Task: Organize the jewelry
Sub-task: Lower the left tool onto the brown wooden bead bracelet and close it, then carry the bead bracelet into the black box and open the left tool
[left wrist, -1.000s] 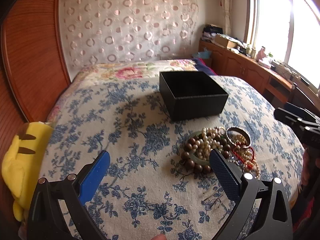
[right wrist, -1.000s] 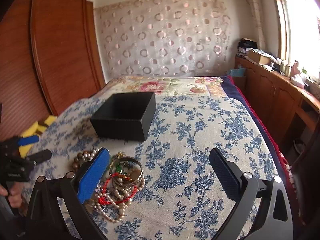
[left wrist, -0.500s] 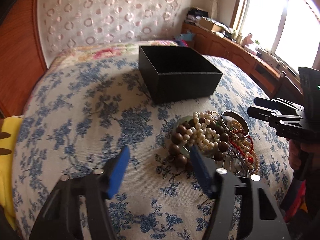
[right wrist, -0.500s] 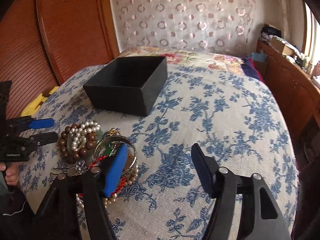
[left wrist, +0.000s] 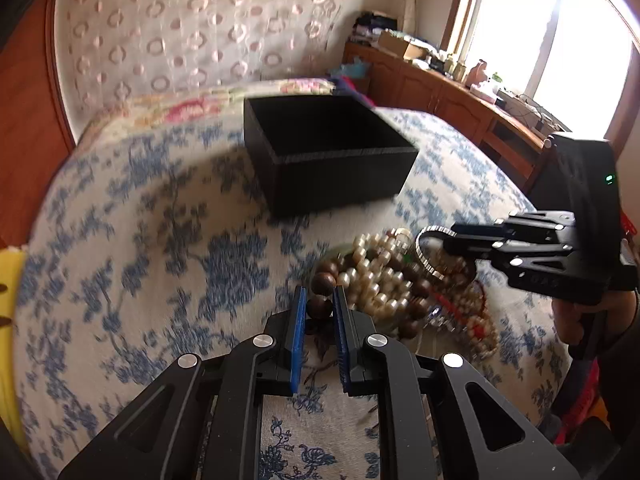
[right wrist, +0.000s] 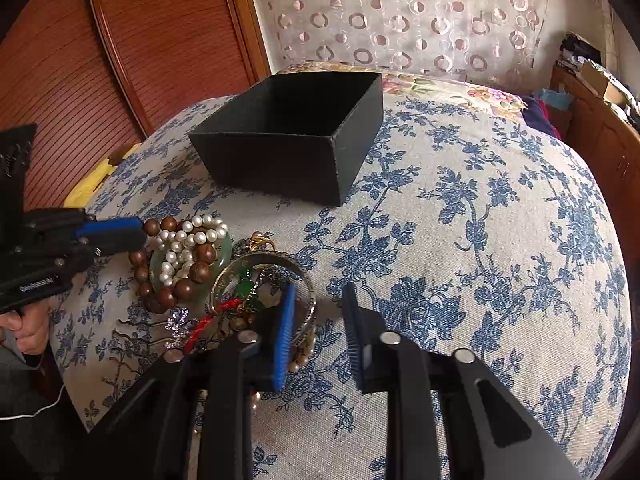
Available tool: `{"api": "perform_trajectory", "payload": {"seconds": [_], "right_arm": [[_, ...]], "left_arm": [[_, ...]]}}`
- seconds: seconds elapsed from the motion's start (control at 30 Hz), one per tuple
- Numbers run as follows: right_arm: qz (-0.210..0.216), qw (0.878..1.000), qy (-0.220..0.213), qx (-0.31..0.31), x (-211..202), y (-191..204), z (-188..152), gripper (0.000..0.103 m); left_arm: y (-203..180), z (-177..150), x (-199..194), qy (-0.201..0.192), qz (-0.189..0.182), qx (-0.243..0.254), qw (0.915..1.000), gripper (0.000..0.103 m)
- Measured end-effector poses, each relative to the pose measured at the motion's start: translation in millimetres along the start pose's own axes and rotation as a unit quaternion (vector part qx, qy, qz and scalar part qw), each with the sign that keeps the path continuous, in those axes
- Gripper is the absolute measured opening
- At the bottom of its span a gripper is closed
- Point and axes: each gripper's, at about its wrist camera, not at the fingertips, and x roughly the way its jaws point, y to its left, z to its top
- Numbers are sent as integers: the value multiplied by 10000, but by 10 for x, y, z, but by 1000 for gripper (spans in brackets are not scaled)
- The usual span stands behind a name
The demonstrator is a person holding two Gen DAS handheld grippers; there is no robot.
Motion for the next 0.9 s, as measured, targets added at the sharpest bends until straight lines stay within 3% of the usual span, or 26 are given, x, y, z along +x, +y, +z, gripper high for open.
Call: {"api": "perform_trajectory", "payload": {"seconds": [0.07,0.17,0.53,0.9], "right_arm": [[30,10000,7,-19,9,6,6,13],[68,10000,12,-14,11,2,7,9],[-27,9999,-123,-33,-73,14,29,7],[-129,9990,-388,-161,-234,61,128,6]], "left_arm": [[-44,57,-96,-153,35,46,9999,12],[-121,165,-251,-384,7,117,9992,12],[-329,495,-692,-937,-20,410,9948,12],[-262,638,-819,-1150,187,408,9923,12]]}}
